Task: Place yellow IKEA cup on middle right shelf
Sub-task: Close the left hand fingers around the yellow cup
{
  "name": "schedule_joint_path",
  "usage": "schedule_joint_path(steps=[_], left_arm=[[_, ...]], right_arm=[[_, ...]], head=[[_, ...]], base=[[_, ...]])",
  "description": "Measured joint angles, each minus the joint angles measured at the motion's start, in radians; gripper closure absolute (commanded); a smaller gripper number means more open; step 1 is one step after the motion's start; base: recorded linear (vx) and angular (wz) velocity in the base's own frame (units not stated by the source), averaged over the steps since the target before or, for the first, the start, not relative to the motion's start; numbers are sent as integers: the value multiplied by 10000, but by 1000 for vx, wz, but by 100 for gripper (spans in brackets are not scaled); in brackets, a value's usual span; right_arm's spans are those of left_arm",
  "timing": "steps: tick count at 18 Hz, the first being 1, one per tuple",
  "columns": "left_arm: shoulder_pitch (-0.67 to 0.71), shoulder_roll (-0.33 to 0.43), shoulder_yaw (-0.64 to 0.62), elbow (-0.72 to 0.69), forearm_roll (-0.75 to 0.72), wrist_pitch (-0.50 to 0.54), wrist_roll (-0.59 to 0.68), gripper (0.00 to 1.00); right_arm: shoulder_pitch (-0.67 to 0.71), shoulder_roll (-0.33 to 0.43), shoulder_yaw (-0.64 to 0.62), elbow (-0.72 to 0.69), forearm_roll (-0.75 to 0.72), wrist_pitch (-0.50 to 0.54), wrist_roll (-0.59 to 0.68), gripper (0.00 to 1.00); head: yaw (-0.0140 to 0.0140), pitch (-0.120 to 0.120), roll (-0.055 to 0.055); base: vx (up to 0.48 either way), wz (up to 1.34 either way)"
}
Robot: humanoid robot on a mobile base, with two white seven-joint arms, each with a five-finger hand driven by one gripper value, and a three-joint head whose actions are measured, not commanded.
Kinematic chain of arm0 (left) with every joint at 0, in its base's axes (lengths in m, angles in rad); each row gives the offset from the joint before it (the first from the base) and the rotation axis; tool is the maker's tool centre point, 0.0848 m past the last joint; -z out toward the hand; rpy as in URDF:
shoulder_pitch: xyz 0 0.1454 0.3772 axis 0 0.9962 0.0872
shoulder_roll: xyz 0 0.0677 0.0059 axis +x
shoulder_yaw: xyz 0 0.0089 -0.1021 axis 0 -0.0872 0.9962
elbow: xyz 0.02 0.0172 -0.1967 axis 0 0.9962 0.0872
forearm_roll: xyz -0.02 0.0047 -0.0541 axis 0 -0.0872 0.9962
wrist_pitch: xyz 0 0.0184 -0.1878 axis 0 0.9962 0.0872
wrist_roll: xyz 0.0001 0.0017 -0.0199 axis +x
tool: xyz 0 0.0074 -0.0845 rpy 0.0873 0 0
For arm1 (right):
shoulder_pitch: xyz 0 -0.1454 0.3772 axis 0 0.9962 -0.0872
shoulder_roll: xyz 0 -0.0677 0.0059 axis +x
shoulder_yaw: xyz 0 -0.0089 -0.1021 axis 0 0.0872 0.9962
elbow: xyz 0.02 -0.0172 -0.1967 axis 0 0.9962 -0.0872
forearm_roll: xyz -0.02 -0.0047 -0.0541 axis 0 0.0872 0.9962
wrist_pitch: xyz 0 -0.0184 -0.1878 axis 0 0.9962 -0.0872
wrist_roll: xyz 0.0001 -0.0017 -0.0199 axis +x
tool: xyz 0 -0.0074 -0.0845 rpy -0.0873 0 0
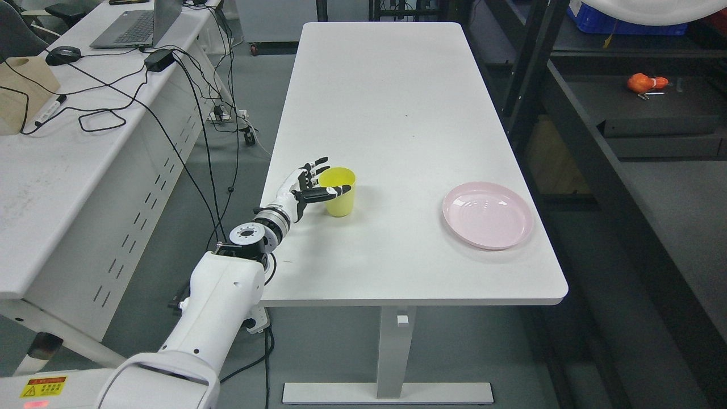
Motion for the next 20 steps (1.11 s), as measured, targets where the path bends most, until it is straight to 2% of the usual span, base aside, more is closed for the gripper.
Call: schedule_joint_path(steps=[20], left_arm=[[-139, 0, -450, 180, -27, 57, -52, 13]], right_arm=[[0, 0, 0, 0, 0, 0, 0, 1]], head=[[0, 0, 0]], base=[[2, 9]])
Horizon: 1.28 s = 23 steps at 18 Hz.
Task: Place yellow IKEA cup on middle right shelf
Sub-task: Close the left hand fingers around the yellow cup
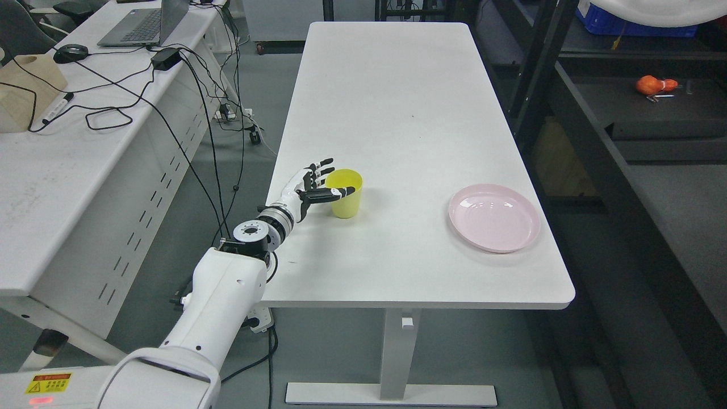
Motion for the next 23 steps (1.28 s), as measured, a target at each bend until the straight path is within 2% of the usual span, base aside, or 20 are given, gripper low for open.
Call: schedule_joint_path(steps=[12, 17, 23], left_arm=[[-265, 0, -330, -15, 14, 53, -10, 13], [-322, 0, -749, -65, 41, -10, -585, 13], [-293, 0, -1213, -110, 81, -24, -712, 13]], right_arm=[[0, 0, 0, -1, 0, 0, 0, 1], [0, 0, 0, -1, 0, 0, 0, 1], [0, 0, 0, -1, 0, 0, 0, 1]], head=[[0, 0, 0], [0, 0, 0], [0, 0, 0]], base=[[5, 6], [1, -1], [0, 0]])
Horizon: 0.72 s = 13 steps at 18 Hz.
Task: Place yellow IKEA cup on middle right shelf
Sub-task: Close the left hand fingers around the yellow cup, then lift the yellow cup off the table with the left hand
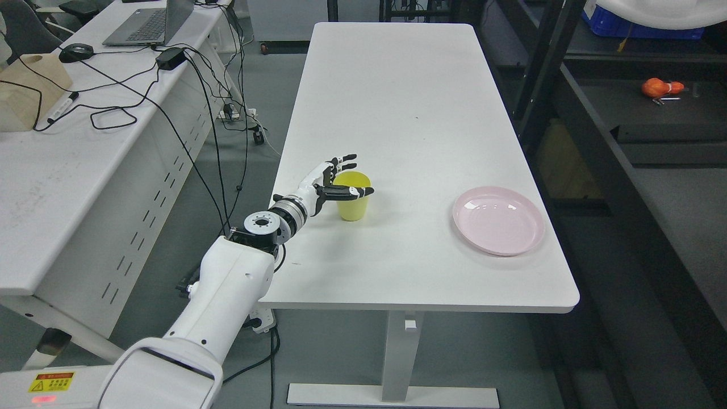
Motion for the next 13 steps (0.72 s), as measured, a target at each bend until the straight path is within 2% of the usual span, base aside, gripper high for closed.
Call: schedule_joint_path(steps=[9, 11, 13], left_arm=[[246, 0, -360, 183, 68, 8, -12, 14], [282, 0, -398, 224, 95, 16, -4, 19], [314, 0, -433, 262, 145, 37, 24, 31]], right_arm=[[0, 0, 0, 0, 0, 0, 0, 0], [0, 0, 0, 0, 0, 0, 0, 1], [0, 0, 0, 0, 0, 0, 0, 1]], head=[[0, 0, 0], [0, 0, 0], [0, 0, 0]], base=[[0, 0], [0, 0], [0, 0]])
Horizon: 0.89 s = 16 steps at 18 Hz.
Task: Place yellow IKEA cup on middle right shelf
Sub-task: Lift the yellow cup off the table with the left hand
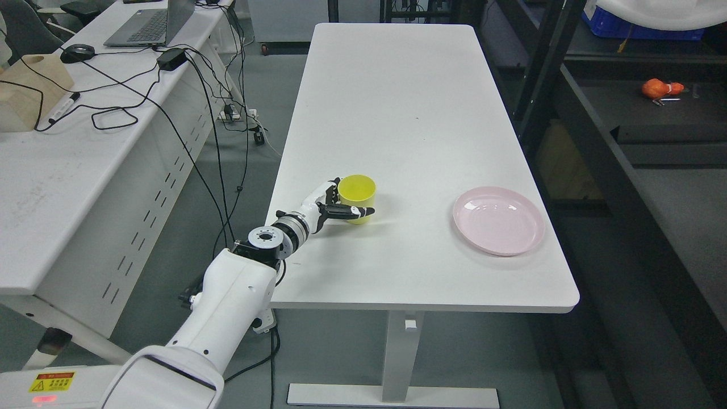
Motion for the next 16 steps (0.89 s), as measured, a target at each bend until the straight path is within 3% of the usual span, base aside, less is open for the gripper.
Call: schedule_joint_path(steps=[5, 8, 12, 16], left_arm=[[78, -1, 105, 82, 175, -241, 66, 74], [210, -1, 443, 107, 251, -1245, 52, 98], [611, 0, 1051, -130, 294, -2576, 2, 100], [1978, -1, 1755, -1636, 313, -2801, -16, 100]], right_arm=[[0, 0, 0, 0, 0, 0, 0, 1], [0, 0, 0, 0, 0, 0, 0, 1], [-1, 0, 0, -1, 0, 0, 0, 1], [0, 0, 0, -1, 0, 0, 0, 1]], head=[[0, 0, 0], [0, 0, 0], [0, 0, 0], [0, 0, 0]], base=[[0, 0], [0, 0], [0, 0], [0, 0]])
